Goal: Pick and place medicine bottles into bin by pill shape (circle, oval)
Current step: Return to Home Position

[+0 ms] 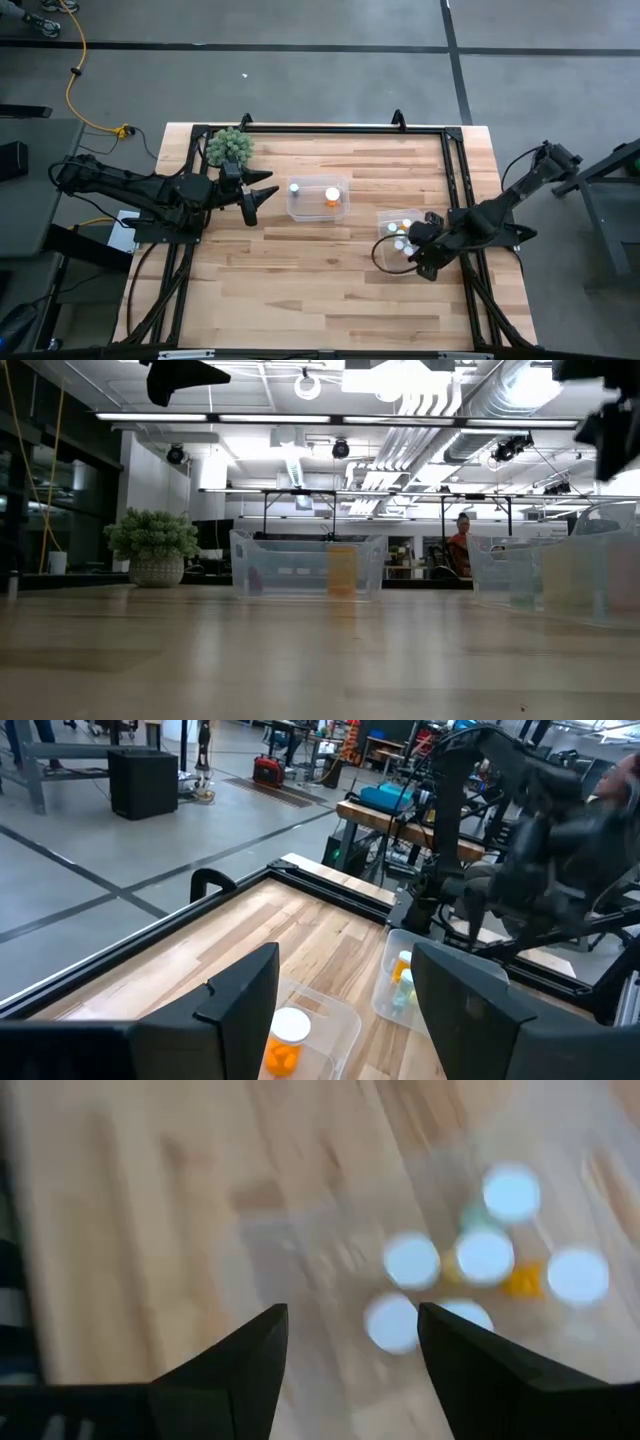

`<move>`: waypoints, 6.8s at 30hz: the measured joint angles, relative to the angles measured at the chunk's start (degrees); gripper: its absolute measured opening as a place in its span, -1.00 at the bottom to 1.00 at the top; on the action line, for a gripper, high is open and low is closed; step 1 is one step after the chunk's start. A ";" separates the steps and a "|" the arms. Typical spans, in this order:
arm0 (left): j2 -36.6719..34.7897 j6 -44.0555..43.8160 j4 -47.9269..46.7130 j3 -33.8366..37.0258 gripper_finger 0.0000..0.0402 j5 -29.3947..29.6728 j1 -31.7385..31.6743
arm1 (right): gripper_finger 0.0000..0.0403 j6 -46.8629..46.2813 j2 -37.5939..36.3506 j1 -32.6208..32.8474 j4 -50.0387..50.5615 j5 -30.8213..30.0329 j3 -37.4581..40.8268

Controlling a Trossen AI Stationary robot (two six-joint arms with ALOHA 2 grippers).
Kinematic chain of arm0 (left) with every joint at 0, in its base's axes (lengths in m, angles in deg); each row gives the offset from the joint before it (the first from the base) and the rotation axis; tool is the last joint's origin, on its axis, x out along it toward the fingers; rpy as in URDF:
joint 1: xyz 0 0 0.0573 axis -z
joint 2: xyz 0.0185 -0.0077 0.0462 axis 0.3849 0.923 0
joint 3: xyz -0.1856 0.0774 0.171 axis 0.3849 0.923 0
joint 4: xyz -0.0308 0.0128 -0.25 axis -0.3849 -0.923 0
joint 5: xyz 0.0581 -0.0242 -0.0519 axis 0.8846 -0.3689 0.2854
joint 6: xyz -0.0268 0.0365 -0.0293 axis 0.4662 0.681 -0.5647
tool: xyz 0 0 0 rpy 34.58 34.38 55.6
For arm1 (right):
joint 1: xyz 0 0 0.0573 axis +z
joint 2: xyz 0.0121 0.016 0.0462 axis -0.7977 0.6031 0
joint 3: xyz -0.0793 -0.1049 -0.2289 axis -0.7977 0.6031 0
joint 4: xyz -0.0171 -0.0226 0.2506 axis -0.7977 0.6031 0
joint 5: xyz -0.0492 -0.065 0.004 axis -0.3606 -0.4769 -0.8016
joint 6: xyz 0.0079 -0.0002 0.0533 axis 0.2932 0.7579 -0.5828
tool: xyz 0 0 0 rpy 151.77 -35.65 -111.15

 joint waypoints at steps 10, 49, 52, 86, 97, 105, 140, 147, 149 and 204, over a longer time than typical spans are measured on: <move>0.00 0.01 1.37 0.02 0.08 -4.40 0.02 | 0.08 10.06 -4.21 -9.00 -17.01 -8.26 -3.45; -15.09 15.03 2.85 3.52 -0.99 -22.93 -7.42 | -0.89 37.80 9.64 -34.18 -73.76 21.62 -3.45; -21.05 13.74 4.22 8.56 -0.99 -23.50 -8.62 | -0.96 38.07 9.63 -34.18 -73.76 21.60 -3.45; -47.15 -0.20 5.53 37.35 -1.00 -28.83 -8.63 | -1.00 21.18 8.39 -35.39 -69.80 26.45 -3.40; -46.99 -0.04 2.01 37.35 -0.99 -28.78 -8.63 | -1.00 25.74 -9.09 -35.79 -57.45 30.71 5.74; -46.99 -0.04 2.05 37.35 -0.99 -28.66 -8.63 | -1.00 20.18 -32.55 -34.81 -67.53 31.22 28.28; -46.99 -0.03 2.05 37.35 -0.98 -28.46 -8.61 | -1.00 39.62 -59.69 -34.29 -49.75 14.06 43.81; -46.99 -0.04 2.05 37.35 -0.98 -28.47 -8.61 | -1.00 35.84 -59.69 -34.29 -49.66 14.08 43.81; -46.99 -0.02 2.05 37.35 -0.98 -28.48 -8.61 | -1.00 34.43 -59.69 -34.29 -49.63 14.08 43.81; -46.99 -0.03 2.05 37.35 -0.98 -28.57 -8.61 | -1.00 31.76 -59.69 -34.26 -49.49 14.06 43.79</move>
